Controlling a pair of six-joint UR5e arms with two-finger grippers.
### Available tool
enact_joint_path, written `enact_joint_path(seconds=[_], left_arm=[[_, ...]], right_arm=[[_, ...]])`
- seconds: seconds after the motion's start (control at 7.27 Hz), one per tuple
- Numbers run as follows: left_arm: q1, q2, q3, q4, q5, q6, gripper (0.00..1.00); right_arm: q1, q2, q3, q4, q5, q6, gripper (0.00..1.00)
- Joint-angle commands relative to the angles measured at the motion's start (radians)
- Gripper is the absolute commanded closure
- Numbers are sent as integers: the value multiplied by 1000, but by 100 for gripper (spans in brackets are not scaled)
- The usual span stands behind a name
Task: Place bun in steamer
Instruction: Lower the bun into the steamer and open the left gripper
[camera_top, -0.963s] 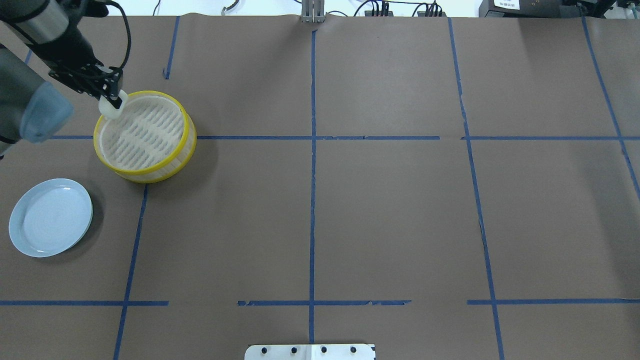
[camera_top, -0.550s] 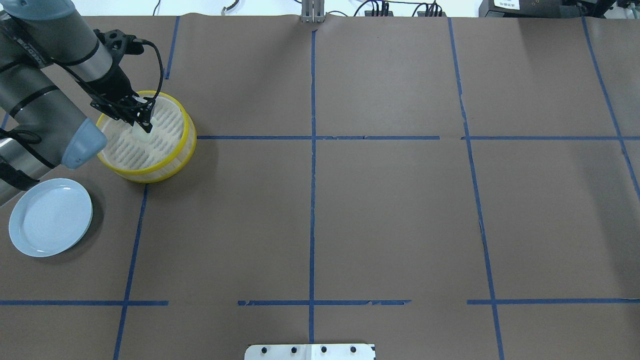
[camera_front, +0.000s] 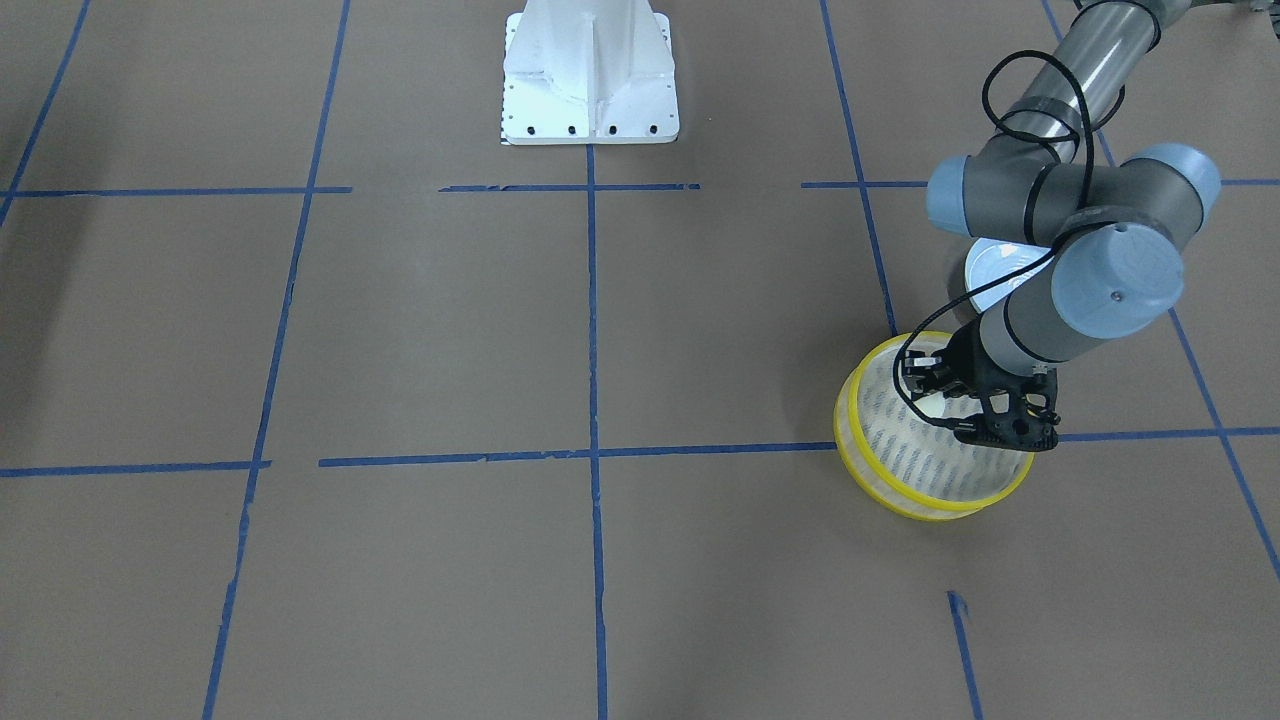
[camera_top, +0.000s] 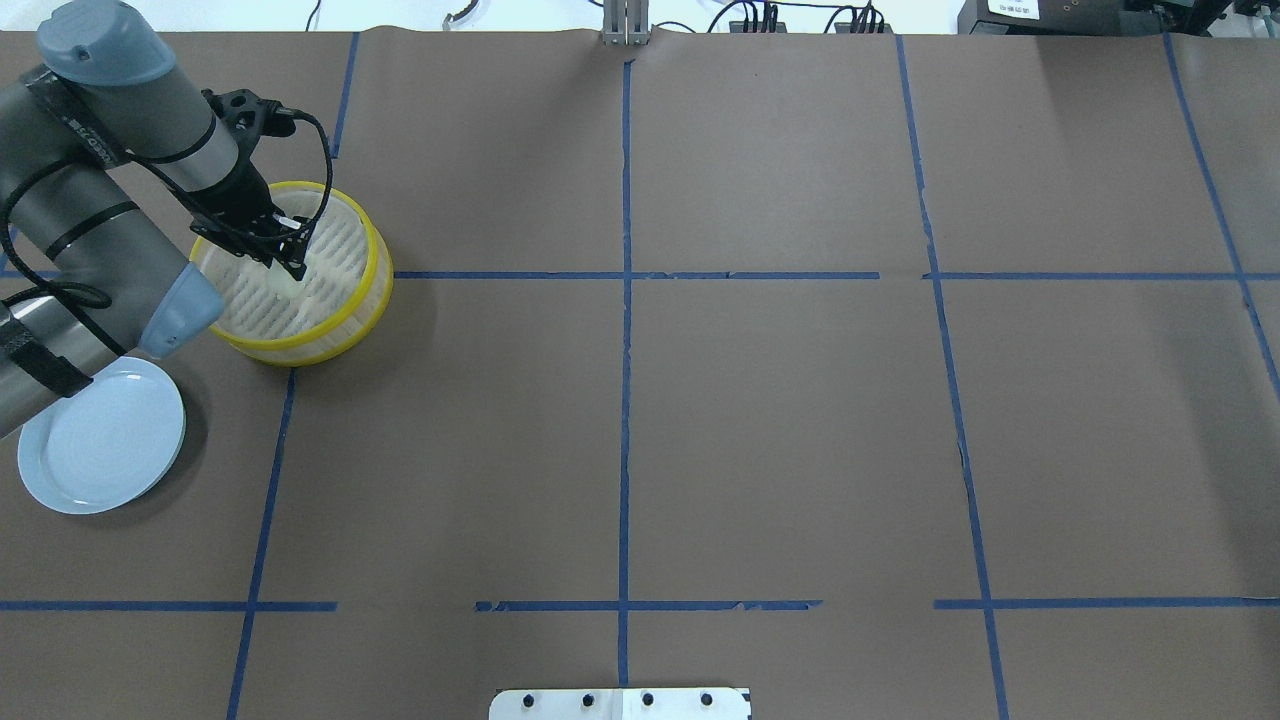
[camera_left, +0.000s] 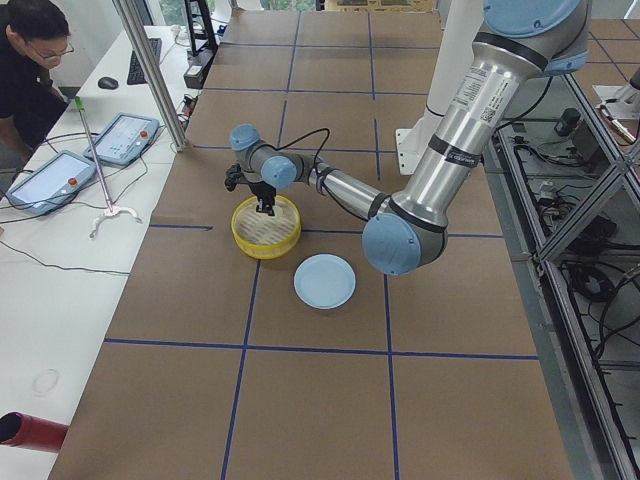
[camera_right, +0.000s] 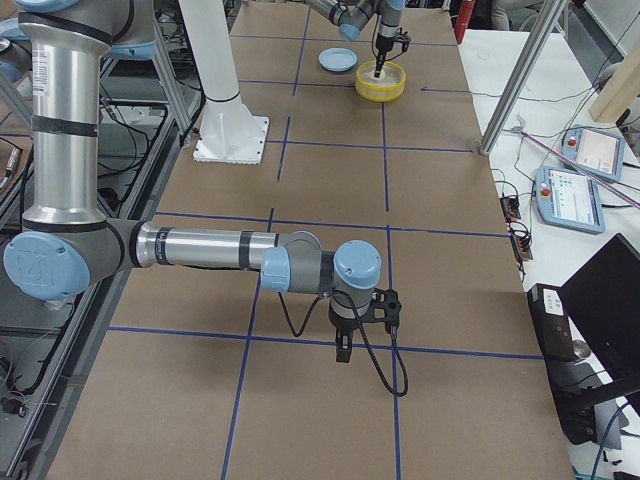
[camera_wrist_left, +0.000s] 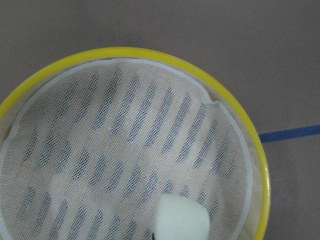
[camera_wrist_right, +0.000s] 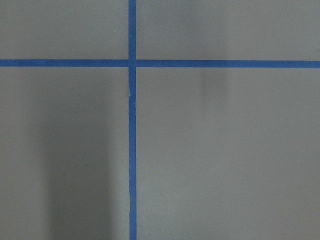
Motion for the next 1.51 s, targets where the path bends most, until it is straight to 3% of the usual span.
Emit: enact_joint_path(seconds=[0.0, 0.28, 0.41, 0.55, 0.96, 1.38], left_arm=[[2, 2, 18, -25, 7, 1, 69], [2, 2, 18, -26, 25, 1, 52], [2, 2, 18, -26, 27, 1, 10], [1, 2, 16, -32, 27, 1, 0], [-15, 2, -28, -31, 28, 8, 0], [-142, 161, -339, -2, 21, 33, 0]], right_arm=[[-1, 0, 0, 0, 0, 0, 0], [0, 0, 0, 0, 0, 0, 0], [1, 0, 0, 0, 0, 0, 0], [1, 0, 0, 0, 0, 0, 0], [-1, 0, 0, 0, 0, 0, 0], [-1, 0, 0, 0, 0, 0, 0]])
